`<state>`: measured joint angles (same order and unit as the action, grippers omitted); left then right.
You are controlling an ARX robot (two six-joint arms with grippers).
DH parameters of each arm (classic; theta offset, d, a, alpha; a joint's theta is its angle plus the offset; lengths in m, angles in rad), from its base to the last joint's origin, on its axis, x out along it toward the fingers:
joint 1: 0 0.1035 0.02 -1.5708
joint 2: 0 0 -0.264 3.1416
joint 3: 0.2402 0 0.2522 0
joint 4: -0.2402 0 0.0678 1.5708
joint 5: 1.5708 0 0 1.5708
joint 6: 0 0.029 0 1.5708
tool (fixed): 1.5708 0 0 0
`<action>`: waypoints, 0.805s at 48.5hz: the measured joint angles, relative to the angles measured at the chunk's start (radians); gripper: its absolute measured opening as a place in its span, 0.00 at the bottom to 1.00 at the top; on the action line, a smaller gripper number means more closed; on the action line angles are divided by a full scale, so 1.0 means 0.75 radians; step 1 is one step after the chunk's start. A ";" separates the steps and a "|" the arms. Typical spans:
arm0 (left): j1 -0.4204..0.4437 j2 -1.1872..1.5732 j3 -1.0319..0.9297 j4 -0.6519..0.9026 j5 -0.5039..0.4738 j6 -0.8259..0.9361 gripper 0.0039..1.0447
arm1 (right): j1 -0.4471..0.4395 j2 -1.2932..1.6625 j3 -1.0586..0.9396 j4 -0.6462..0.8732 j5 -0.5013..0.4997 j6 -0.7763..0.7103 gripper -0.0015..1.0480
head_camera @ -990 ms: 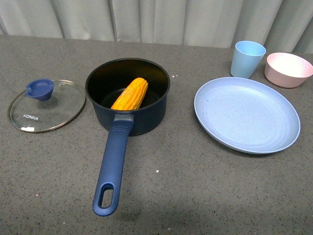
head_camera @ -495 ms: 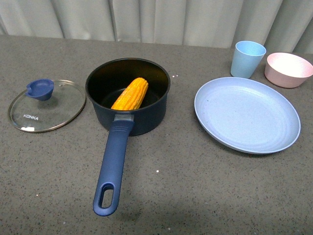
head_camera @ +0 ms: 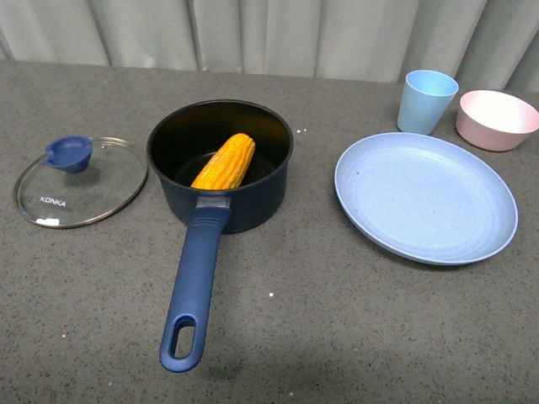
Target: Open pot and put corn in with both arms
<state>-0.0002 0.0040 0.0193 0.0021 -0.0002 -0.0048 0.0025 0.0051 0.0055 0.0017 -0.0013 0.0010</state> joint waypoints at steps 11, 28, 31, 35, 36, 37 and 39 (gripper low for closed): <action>0.000 0.000 -0.001 0.000 0.001 0.000 0.94 | 0.000 -0.001 0.000 0.000 0.001 0.000 0.50; 0.000 0.000 -0.001 0.000 0.001 0.000 0.94 | 0.000 -0.001 0.000 -0.001 0.001 0.000 0.91; 0.000 0.000 -0.001 0.000 0.000 0.000 0.94 | 0.000 -0.001 0.000 0.000 0.000 0.000 0.91; 0.000 0.000 -0.001 0.000 0.000 0.001 0.94 | 0.000 -0.001 0.000 0.000 0.000 0.001 0.91; 0.000 0.000 -0.001 0.000 0.001 0.000 0.94 | 0.000 -0.001 0.000 -0.001 0.000 0.001 0.91; 0.000 0.000 -0.001 0.000 0.000 0.000 0.94 | 0.000 -0.001 0.000 0.000 0.000 0.000 0.91; 0.000 0.000 0.000 0.000 0.000 0.000 0.94 | 0.000 -0.001 0.000 -0.001 0.000 0.000 0.91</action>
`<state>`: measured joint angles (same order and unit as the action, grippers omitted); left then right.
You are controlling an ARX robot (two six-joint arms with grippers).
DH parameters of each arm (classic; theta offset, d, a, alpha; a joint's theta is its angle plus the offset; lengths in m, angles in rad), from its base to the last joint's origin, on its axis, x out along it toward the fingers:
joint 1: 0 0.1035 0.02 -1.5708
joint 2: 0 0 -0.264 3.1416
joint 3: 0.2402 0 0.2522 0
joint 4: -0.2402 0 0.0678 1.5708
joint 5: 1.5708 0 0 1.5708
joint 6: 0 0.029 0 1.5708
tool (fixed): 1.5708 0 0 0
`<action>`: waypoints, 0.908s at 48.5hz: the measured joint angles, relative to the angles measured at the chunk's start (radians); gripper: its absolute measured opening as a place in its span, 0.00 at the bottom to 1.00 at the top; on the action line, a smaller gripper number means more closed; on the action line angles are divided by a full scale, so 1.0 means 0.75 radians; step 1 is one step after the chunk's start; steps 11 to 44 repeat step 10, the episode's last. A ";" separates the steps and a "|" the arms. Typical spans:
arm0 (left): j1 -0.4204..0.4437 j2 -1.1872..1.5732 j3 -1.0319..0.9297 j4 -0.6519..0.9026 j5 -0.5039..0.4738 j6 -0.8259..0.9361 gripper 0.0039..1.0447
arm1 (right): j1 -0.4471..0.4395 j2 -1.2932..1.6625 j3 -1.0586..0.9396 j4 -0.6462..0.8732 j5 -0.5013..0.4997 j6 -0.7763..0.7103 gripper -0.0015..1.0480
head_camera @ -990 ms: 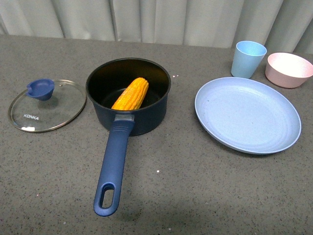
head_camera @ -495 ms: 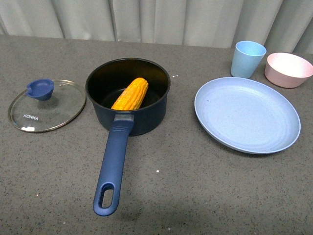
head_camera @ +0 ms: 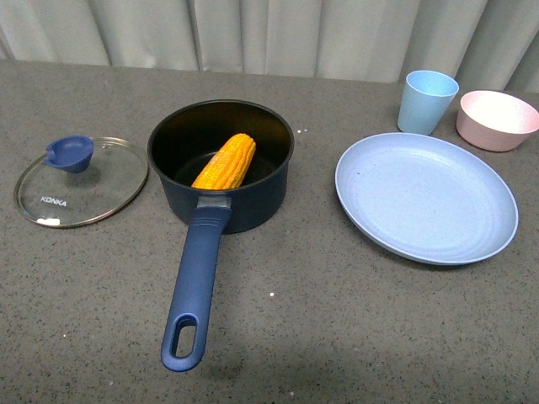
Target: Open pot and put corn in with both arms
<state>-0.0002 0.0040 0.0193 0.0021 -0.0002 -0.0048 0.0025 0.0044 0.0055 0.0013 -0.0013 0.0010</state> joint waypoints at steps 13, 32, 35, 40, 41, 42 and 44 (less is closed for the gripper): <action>0.000 0.000 -0.001 0.000 0.000 0.001 0.94 | 0.000 0.000 0.000 0.000 0.000 0.001 0.91; 0.000 0.000 -0.001 0.000 0.000 0.001 0.94 | 0.000 0.000 0.000 0.000 0.000 0.001 0.91; 0.000 0.000 -0.001 0.000 0.000 0.001 0.94 | 0.000 0.000 0.000 0.000 0.000 0.001 0.91; 0.000 0.000 -0.001 0.000 0.000 0.001 0.94 | 0.000 0.000 0.000 0.000 0.000 0.001 0.91; 0.000 0.000 -0.001 0.000 0.000 0.001 0.94 | 0.000 0.000 0.000 0.000 0.000 0.001 0.91; 0.000 0.000 -0.001 0.000 0.000 0.001 0.94 | 0.000 0.000 0.000 0.000 0.000 0.001 0.91; 0.000 0.000 -0.001 0.000 0.000 0.001 0.94 | 0.000 0.000 0.000 0.000 0.000 0.001 0.91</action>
